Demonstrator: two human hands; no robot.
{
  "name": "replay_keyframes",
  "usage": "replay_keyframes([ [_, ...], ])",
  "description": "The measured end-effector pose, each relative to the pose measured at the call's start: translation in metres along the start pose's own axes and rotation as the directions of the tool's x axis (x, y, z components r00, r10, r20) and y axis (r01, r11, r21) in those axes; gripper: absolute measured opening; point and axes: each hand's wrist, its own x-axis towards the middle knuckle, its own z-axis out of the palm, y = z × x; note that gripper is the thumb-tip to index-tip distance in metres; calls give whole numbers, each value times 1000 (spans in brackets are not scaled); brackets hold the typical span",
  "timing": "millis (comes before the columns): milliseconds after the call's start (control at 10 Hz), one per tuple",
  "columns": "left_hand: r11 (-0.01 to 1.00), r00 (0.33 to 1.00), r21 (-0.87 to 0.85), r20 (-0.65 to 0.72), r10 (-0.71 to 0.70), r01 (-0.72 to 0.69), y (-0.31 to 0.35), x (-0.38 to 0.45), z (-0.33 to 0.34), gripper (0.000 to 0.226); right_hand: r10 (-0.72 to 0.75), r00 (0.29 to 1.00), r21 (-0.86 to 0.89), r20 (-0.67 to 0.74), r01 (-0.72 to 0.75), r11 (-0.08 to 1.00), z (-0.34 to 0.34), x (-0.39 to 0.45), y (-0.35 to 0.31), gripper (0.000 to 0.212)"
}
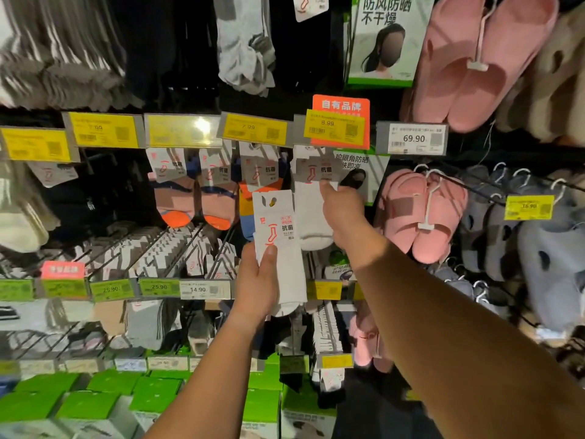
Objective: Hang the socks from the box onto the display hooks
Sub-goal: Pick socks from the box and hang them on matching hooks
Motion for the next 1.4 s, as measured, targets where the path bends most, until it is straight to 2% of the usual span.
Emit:
replay_keyframes([
  [100, 1000, 1000, 27, 3, -4, 4, -3, 0, -4, 24, 80, 997, 3, 6, -80, 997, 3, 10, -2, 44],
  [200, 999, 1000, 42, -2, -2, 2, -4, -1, -10, 29, 9, 1000, -560, 26, 7, 828, 6, 22, -8, 56],
  [300, 1000, 1000, 28, 24, -11, 11, -1, 0, -7, 15, 37, 998, -364, -53, -54, 930, 4, 27, 1, 54],
  [400, 1000, 999, -16, 27, -16, 17, 5, 2, -4, 14, -94, 993, -400, -69, 59, 915, 1, 18, 22, 61],
  [500, 992, 998, -119, 45, -43, 49, 9, 5, 1, 23, -233, 972, -278, -24, 217, 936, -1, -35, 60, 41],
  [600, 971, 994, -222, 80, -70, 86, 9, 8, 7, 36, -132, 984, -71, 119, 141, 987, 10, -74, 81, 28],
  [700, 946, 992, -311, 109, -63, 94, 12, 5, 17, 25, -90, 992, 104, 88, 81, 991, 11, -78, 86, 19],
  [800, 935, 995, -341, 54, -84, 97, 12, 6, 18, 26, -102, 993, 160, 57, 92, 983, 4, -71, 90, 15],
  [900, 962, 997, -262, 54, -58, 70, 10, 8, 18, 27, -60, 997, 220, 41, 49, 974, 3, -71, 92, 14],
  [1000, 981, 999, -193, -31, -18, 12, 6, 9, 16, 29, -63, 998, 314, 25, 52, 948, 0, -72, 87, 13],
  [1100, 985, 999, -172, -39, 25, -31, 4, 12, 10, 29, -186, 982, 287, -15, 183, 940, -9, -67, 78, 16],
  [1200, 982, 998, -178, -14, 69, -70, 6, 13, 6, 25, -264, 964, 359, 17, 241, 902, -19, -63, 57, 17],
  [1400, 973, 999, -224, -19, 50, -52, 14, 9, 9, 24, -215, 976, 387, 35, 185, 903, -17, -50, 26, 16],
])
